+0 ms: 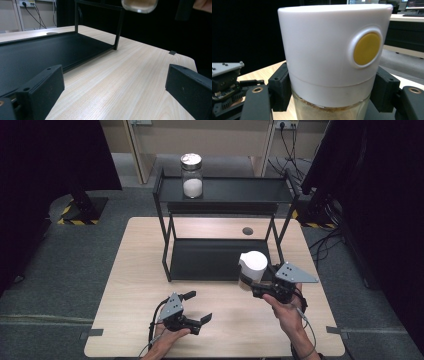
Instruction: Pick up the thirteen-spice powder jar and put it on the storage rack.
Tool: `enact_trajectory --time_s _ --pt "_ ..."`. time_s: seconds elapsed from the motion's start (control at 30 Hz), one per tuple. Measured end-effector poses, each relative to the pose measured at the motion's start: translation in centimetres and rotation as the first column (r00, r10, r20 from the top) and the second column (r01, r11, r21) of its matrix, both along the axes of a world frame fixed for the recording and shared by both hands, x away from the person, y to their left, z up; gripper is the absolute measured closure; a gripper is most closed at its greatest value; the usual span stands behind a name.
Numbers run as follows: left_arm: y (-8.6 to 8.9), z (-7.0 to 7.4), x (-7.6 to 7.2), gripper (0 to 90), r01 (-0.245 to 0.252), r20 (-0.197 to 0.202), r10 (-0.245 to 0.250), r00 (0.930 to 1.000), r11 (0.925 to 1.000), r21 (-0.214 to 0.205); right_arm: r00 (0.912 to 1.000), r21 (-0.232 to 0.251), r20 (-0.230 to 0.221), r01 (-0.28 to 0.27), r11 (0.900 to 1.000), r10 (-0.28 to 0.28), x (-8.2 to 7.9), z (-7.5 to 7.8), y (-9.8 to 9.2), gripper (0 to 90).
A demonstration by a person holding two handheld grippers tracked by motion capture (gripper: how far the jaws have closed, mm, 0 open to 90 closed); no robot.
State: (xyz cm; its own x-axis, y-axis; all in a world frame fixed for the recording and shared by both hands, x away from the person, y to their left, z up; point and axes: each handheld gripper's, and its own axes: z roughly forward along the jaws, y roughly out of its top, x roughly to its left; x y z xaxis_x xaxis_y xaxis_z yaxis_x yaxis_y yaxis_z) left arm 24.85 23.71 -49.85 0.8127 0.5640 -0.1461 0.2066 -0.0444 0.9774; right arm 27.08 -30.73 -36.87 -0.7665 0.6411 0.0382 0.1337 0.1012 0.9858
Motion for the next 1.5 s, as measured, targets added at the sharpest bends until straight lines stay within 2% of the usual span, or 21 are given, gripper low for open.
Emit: enact_trajectory --time_s 0.37,0.5,0.63,0.87,1.5 --pt "0.0 0.0 0.0 1.4 -0.001 -0.004 0.001 1.0000 1.0000 -0.003 0.9999 0.018 0.008 -0.011 0.9998 0.011 1.7 2.6 0.4 30.9" --pt "0.0 -0.1 0.0 1.4 -0.002 -0.005 0.002 1.0000 1.0000 -0.005 0.9998 0.011 0.017 -0.009 0.9999 0.009 2.0 3.6 0.8 30.9" --pt "0.1 -0.1 0.1 1.4 -0.003 -0.012 0.003 0.9999 1.0000 -0.007 0.9998 0.028 0.005 -0.021 0.9994 0.021 2.7 4.5 0.9 30.9" --pt "0.1 -0.1 0.1 1.4 -0.004 -0.007 0.004 1.0000 1.0000 -0.005 0.9992 0.041 0.008 -0.040 0.9984 0.040 3.8 6.7 1.1 30.9" --pt "0.1 -0.1 0.1 1.4 -0.006 -0.010 0.006 0.9999 1.0000 -0.003 0.9992 0.006 0.023 -0.034 0.9994 0.034 5.7 12.4 2.9 30.9"
